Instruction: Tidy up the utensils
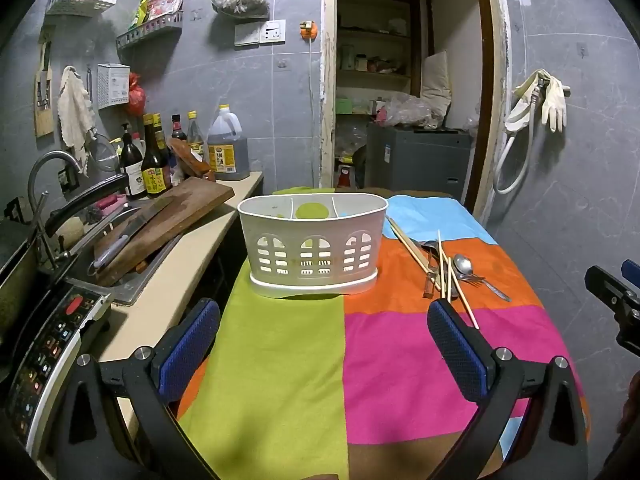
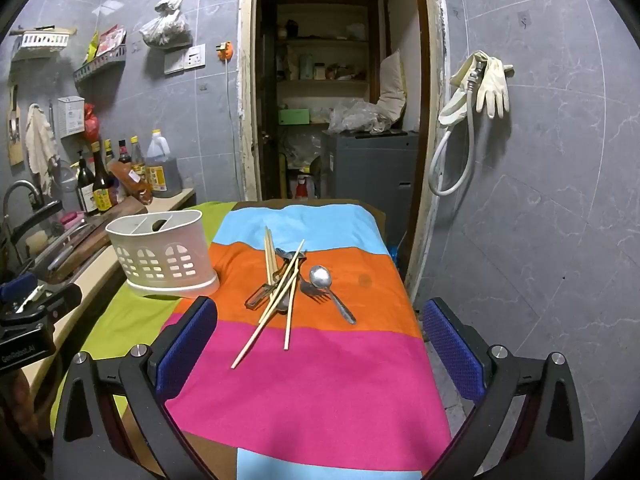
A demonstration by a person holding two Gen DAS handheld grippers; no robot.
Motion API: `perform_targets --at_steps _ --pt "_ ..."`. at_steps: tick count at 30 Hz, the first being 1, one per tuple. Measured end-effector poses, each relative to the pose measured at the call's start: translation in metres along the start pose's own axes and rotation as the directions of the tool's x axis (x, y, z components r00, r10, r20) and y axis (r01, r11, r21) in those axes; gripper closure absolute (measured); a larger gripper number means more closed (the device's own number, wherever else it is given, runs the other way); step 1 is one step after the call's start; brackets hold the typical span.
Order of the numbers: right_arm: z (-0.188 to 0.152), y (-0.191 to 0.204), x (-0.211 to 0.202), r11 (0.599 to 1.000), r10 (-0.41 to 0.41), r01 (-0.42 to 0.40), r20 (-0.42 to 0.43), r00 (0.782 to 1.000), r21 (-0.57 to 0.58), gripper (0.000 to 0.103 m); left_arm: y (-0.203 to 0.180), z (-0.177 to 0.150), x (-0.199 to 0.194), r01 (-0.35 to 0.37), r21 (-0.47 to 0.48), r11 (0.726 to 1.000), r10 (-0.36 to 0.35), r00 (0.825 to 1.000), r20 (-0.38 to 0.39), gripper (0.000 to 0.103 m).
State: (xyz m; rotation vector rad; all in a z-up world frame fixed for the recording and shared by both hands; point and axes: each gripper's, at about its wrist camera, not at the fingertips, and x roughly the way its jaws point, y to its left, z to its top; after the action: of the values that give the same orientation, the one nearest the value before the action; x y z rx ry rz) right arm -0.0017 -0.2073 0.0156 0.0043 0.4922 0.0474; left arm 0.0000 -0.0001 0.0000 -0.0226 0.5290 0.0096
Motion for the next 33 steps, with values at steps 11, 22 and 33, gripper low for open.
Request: perform_targets --at_steps 11,22,33 --pt "0.0001 -0.0011 0.0000 1.000 0.001 -0.001 0.000 1.000 0.001 0.000 0.0040 0.0023 -0.0025 0.004 0.004 1.000 -0.004 1.000 -0.001 0.001" --pt "0.0007 -0.0006 0.0003 1.000 0.001 -0.001 0.000 1.000 0.001 0.000 0.0025 -0.0005 -0.0038 0.004 0.004 1.000 -0.004 1.000 -0.002 0.001" --pt "0.0014 0.0005 0.0007 1.000 0.001 -0.001 -0.001 1.000 0.001 0.000 0.0002 -0.0023 -0.0045 0.005 0.005 1.000 -0.005 1.000 -0.005 0.001"
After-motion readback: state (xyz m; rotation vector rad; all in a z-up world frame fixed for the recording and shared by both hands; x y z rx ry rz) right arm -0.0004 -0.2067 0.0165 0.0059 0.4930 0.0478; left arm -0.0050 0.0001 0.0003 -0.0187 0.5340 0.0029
